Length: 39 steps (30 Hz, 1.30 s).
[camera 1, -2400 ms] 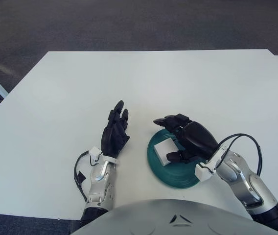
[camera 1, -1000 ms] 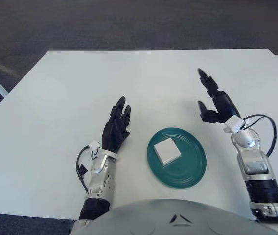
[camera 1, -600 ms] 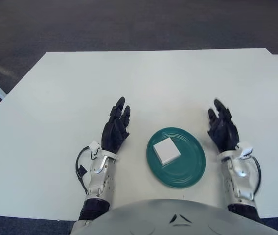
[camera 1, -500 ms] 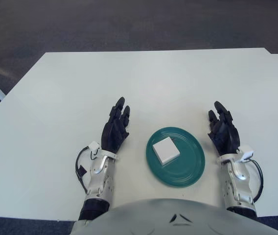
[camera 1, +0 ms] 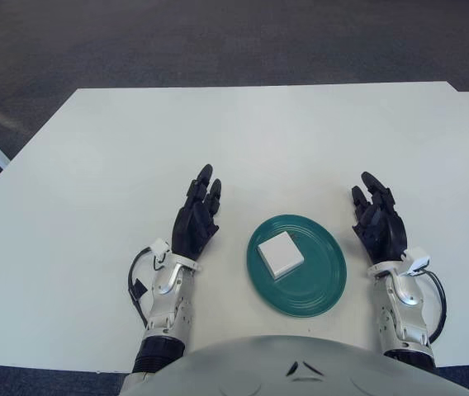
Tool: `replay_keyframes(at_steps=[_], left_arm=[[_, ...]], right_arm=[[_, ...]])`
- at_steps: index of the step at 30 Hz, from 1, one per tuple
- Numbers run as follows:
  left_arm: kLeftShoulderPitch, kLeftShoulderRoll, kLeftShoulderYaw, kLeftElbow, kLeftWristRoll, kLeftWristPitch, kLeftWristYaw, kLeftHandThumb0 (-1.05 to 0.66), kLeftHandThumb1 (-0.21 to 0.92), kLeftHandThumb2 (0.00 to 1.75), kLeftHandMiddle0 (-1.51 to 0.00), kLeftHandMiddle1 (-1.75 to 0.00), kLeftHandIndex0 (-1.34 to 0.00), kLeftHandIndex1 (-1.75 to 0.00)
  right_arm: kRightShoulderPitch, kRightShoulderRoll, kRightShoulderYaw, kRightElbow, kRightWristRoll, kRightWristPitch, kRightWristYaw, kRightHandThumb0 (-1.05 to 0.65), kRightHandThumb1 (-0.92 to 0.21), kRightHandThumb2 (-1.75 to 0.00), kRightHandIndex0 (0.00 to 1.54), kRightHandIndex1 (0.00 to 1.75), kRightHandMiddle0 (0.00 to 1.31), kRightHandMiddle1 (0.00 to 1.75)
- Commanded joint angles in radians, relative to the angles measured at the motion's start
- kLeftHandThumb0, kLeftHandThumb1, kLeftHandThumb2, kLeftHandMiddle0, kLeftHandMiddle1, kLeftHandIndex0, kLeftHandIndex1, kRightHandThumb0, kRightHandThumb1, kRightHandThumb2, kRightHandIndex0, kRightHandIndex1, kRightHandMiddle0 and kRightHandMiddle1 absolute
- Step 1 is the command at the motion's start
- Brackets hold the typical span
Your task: Put the charger into the plate.
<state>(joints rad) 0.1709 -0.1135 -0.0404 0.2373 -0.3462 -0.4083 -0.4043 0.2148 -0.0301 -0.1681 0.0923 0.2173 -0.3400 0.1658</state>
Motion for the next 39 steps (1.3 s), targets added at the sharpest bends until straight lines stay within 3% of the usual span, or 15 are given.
replay_keyframes(at_steps=[1,5,29,39], left_arm=[[0.166,-0.033,0.013,0.163,0.02,-0.045,0.004,-1.05,0.92,0.93,-0.07,0.0,0.0,-0.11],[0.163,-0.032,0.016,0.173,0.035,-0.078,0.011,-1.04,0.92,0.92,-0.08,0.0,0.0,-0.11],[0.185,-0.04,0.01,0.161,0.007,-0.104,-0.044,-1.04,0.92,0.94,-0.15,-0.01,0.0,-0.26],[0.222,-0.067,-0.003,0.068,-0.049,0.0,-0.021,-1.03,0.92,0.93,-0.15,0.0,0.0,-0.24]], right_arm=[[0.03,0.008,0.008,0.054,-0.015,0.03,-0.006,-0.98,-0.92,-0.95,0.15,0.01,0.0,0.53],[0.031,0.016,0.013,0.058,-0.024,0.028,-0.018,-0.98,-0.92,-0.95,0.17,0.01,0.0,0.55],[0.053,0.011,0.036,0.035,-0.066,0.063,-0.056,-0.92,-0.92,-0.93,0.11,0.0,0.0,0.45],[0.07,-0.001,0.039,-0.007,-0.067,0.084,-0.055,-0.9,-0.92,-0.93,0.1,0.0,0.0,0.45]])
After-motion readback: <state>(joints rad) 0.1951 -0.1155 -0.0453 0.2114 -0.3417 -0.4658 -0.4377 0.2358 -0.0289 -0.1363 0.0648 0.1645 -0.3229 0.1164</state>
